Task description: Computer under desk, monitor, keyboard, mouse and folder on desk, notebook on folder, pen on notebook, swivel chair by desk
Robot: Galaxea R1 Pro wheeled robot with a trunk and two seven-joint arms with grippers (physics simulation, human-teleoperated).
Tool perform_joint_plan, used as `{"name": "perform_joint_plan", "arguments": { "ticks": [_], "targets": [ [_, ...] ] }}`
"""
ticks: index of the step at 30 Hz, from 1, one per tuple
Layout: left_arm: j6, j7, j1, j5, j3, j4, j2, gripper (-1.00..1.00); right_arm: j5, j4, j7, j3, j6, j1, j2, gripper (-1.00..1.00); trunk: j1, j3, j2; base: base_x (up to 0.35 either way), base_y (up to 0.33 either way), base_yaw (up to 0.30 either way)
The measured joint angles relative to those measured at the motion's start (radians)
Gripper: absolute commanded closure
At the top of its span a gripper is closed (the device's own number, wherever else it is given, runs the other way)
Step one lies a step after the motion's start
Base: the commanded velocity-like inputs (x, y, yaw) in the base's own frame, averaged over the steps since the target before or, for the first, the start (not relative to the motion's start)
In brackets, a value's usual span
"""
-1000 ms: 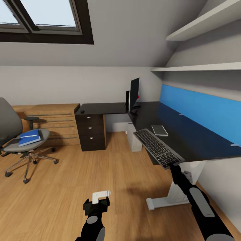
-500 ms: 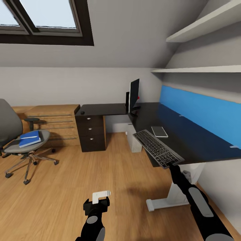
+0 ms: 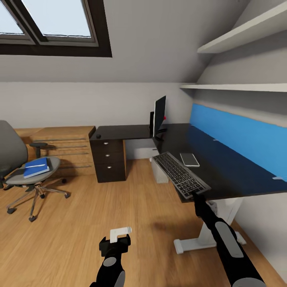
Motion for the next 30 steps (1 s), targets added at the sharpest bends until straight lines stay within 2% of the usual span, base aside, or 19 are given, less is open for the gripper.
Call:
{"name": "perform_joint_plan", "arguments": {
  "ticks": [7, 15, 18, 24, 27, 30],
  "targets": [
    [0.000, 0.000, 0.000, 0.000, 0.000, 0.000, 0.000, -1.00, 0.004, -0.047, 0.020, -0.001, -0.003, 0.000, 0.043, 1.00, -0.023, 0.019, 0.042, 0.000, 0.000, 0.000],
    [0.000, 0.001, 0.000, 0.000, 0.002, 0.000, 0.000, -1.00, 0.009, -0.050, 0.039, -0.002, -0.003, 0.000, 0.048, 1.00, -0.023, 0.019, 0.042, 0.000, 0.000, 0.000],
    [0.000, 0.000, 0.000, 0.000, 0.002, 0.000, 0.001, -1.00, 0.011, -0.050, 0.037, 0.012, -0.004, 0.000, 0.049, 1.00, -0.023, 0.019, 0.042, 0.003, 0.023, 0.000],
    [-0.004, 0.002, 0.000, 0.002, 0.012, -0.001, 0.002, -1.00, 0.013, -0.050, 0.038, 0.018, -0.010, 0.002, 0.052, 1.00, -0.023, 0.019, 0.042, 0.098, 0.229, 0.000],
    [-0.023, 0.002, 0.000, 0.002, 0.011, 0.000, 0.001, -1.00, 0.013, -0.048, 0.034, 0.020, -0.010, 0.002, 0.065, 1.00, -0.023, 0.022, 0.042, 0.134, 0.273, 0.051],
    [-0.023, 0.001, 0.000, 0.002, 0.010, 0.000, 0.001, -1.00, 0.015, -0.048, 0.035, 0.019, -0.011, 0.002, 0.066, 1.00, -0.024, 0.026, 0.042, 0.198, 0.259, 0.147]
  ]
}}
